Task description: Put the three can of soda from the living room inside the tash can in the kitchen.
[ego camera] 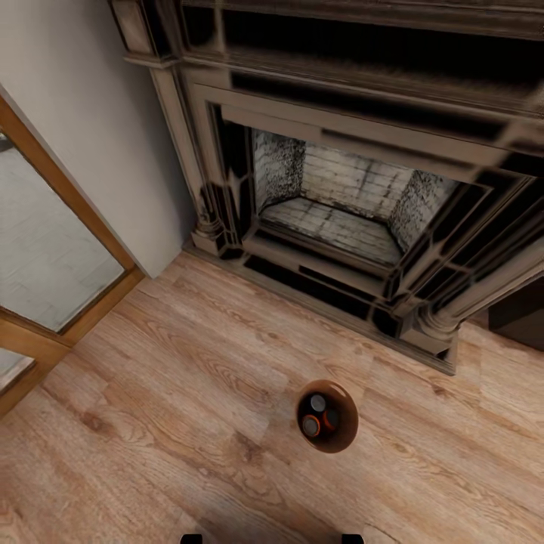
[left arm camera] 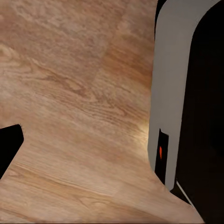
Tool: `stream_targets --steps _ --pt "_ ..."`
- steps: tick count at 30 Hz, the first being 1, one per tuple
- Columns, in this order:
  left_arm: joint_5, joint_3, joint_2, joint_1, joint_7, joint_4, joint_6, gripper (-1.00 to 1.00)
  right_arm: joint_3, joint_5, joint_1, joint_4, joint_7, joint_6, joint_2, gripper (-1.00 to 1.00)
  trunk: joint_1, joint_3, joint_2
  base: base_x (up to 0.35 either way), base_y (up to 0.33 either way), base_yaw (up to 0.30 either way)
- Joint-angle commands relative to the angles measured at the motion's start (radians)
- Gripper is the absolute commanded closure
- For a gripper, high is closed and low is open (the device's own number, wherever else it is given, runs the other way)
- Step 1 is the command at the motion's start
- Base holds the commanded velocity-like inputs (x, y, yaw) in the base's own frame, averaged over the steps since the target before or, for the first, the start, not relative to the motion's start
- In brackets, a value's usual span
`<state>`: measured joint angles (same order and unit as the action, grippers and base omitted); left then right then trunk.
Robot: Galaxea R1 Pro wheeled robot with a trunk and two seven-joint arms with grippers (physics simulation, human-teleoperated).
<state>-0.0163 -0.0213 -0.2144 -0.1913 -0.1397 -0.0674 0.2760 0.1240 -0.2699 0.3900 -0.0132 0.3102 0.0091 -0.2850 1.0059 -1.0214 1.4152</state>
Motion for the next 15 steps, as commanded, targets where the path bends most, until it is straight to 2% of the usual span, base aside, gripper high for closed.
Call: stream_targets --steps 1,7,15 --pt "-0.002 0.000 0.000 0.011 0.002 0.002 0.002 -1.00 0.001 0.001 -0.009 0.000 0.000 -0.015 -0.001 -1.00 -0.004 0.003 -0.007 0.000 0.000 0.000" --pt "-0.053 0.001 -0.004 0.053 0.005 0.005 0.016 -1.00 0.001 0.007 -0.042 -0.001 0.000 -0.064 -0.002 -1.00 -0.027 0.022 -0.049 0.000 0.000 0.000" --pt "-0.069 0.003 -0.001 0.102 0.005 0.006 0.029 -1.00 0.002 0.008 -0.070 -0.001 0.000 -0.075 -0.001 -1.00 -0.058 0.047 -0.105 0.000 0.000 0.000"
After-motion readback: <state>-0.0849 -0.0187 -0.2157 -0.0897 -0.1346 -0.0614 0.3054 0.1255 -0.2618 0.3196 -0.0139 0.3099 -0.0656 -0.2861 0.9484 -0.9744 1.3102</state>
